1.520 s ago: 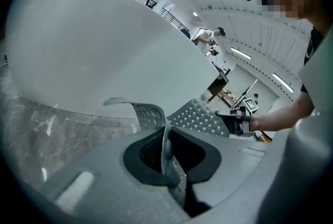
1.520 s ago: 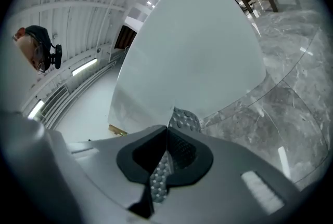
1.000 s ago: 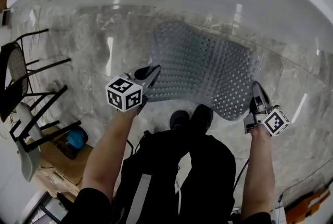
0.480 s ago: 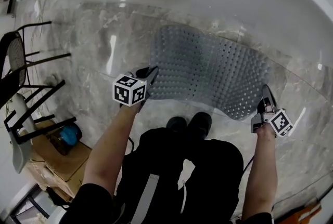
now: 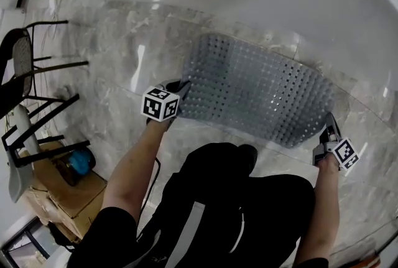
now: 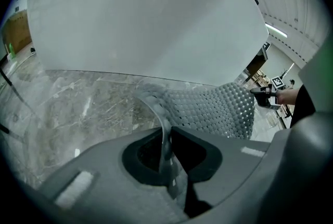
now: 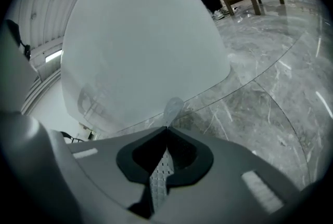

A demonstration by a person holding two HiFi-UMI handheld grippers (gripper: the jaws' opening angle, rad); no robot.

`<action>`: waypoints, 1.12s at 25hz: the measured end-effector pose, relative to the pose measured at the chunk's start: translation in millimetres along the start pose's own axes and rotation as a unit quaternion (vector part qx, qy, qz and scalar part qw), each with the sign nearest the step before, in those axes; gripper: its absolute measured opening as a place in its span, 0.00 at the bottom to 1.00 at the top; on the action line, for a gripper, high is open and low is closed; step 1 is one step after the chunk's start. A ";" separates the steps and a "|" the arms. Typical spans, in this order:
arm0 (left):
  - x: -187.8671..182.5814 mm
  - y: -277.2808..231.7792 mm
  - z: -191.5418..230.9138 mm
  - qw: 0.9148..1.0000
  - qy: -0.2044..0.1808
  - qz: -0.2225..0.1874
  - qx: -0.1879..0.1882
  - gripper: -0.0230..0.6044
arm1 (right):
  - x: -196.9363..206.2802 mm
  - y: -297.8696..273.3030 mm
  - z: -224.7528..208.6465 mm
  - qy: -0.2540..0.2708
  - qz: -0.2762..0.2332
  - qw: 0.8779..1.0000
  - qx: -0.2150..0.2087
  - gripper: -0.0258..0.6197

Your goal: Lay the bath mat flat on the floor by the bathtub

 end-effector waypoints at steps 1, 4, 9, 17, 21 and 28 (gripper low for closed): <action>2.9 -2.8 6.1 1.000 -0.003 0.001 -0.005 0.09 | 2.5 -2.8 -2.1 0.016 0.014 1.000 -0.006 0.05; 10.5 -11.3 24.8 1.000 -0.013 0.010 -0.022 0.10 | 8.5 -10.2 -13.4 0.054 0.043 0.998 -0.005 0.05; 21.4 -25.7 49.1 0.999 0.016 0.012 -0.032 0.12 | 10.9 -20.7 -44.2 0.054 0.036 0.997 0.034 0.05; 37.0 -49.5 79.5 0.997 0.019 0.030 -0.064 0.16 | 20.8 -38.4 -73.9 0.013 0.019 0.998 0.063 0.08; 46.8 -56.8 89.1 0.993 0.010 0.065 -0.102 0.22 | 28.8 -36.4 -87.9 0.014 0.054 0.995 0.085 0.17; 47.0 -57.4 91.9 0.983 -0.045 0.106 -0.146 0.24 | 54.6 -35.5 -97.6 0.026 0.104 0.989 0.106 0.20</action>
Point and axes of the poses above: the fingertips, and each gripper's own axes: y backward along the fingers, z to its left, x out of its underside, the point moved 7 cm from there along y, backward along the fingers, and after that the axes turned 2 degrees about -z, right-handed, at the moved point
